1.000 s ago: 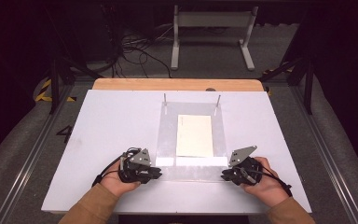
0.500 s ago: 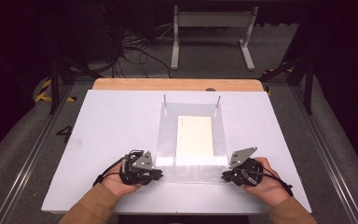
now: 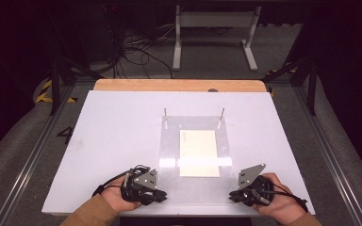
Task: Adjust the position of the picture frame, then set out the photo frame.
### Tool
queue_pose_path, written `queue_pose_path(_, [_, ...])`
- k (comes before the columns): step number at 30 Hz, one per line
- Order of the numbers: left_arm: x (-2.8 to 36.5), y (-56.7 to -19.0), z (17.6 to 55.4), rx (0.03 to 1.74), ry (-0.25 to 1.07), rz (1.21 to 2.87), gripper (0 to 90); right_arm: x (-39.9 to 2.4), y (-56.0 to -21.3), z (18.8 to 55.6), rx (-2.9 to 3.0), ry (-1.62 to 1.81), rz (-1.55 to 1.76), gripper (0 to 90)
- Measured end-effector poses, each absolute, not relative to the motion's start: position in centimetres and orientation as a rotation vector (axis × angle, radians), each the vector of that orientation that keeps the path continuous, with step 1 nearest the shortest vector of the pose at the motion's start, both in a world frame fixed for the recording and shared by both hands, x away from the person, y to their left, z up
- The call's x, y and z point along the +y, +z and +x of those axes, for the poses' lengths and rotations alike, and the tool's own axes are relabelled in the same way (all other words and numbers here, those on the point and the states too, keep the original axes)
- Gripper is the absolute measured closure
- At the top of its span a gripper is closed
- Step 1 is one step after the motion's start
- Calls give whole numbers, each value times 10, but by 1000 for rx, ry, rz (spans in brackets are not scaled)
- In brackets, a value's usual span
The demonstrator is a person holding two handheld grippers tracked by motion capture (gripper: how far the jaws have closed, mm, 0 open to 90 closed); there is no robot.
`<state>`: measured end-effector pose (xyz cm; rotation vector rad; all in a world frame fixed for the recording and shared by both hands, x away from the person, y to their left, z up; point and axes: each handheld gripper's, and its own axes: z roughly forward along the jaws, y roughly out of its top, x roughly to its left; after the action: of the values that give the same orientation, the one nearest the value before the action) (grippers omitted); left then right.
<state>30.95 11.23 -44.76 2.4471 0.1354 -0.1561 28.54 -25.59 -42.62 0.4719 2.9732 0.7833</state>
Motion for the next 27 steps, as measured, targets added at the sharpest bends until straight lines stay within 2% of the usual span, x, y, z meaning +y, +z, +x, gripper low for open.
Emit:
queue_pose_path(8, [115, -448, 311, 143, -236, 2425, 821, -259, -427, 283, 3010, 823, 458, 822])
queue_pose_path(11, [120, -443, 315, 198, -232, 2359, 773, -266, -421, 288, 2941, 944, 510, 738])
queue_pose_path(16, [128, -438, 323, 287, -136, 2274, 672, -276, -409, 293, 2816, 1112, 612, 671])
queue_pose_path(23, [136, -431, 331, 434, 116, 2179, 601, -281, -404, 304, 2621, 1240, 844, 561])
queue_pose_path(27, [144, -430, 337, 503, 190, 2122, 573, -282, -400, 313, 2593, 1194, 769, 655])
